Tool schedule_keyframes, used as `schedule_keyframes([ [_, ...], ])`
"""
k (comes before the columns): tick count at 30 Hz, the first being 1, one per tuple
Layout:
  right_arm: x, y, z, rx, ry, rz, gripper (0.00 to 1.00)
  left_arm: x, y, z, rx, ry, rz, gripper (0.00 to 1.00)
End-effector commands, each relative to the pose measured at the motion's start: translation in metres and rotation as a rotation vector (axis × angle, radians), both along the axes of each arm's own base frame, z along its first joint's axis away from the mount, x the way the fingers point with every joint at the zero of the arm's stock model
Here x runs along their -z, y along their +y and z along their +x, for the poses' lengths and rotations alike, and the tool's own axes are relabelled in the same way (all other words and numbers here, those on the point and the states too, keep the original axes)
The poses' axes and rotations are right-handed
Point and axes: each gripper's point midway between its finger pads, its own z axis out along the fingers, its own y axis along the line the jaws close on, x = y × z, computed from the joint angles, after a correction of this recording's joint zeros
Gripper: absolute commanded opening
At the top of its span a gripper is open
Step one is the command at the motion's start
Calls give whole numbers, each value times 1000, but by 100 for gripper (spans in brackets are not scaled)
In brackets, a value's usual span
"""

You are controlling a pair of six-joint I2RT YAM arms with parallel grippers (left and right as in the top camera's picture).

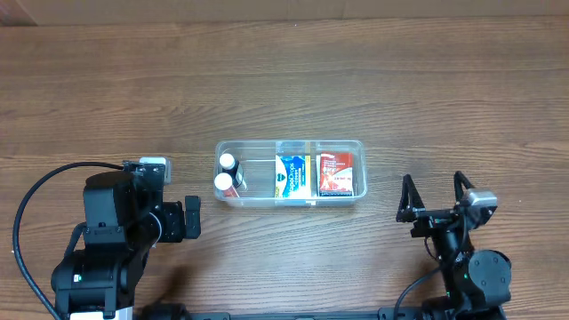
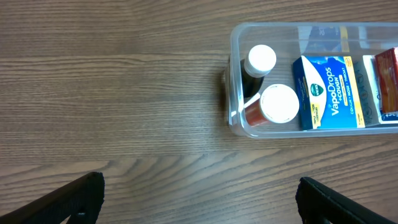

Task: Pack container

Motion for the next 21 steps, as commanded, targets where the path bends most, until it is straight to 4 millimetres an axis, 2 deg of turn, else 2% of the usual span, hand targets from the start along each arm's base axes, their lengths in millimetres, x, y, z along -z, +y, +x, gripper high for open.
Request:
schedule_keyframes([
  [1,6,3,0,-15,-97,-170,100,1,-3,0,23,-1,3,100],
  [4,20,2,5,-6,-143,-164,100,1,-3,0,23,-1,3,100],
  [5,31,2,6,-11,-103,-169,100,1,-3,0,23,-1,3,100],
  [9,49,-2,7,4,-27,-181,100,1,-3,0,23,-1,3,100],
  [21,49,1,7,-14,-27,-172,100,1,-3,0,23,-1,3,100],
])
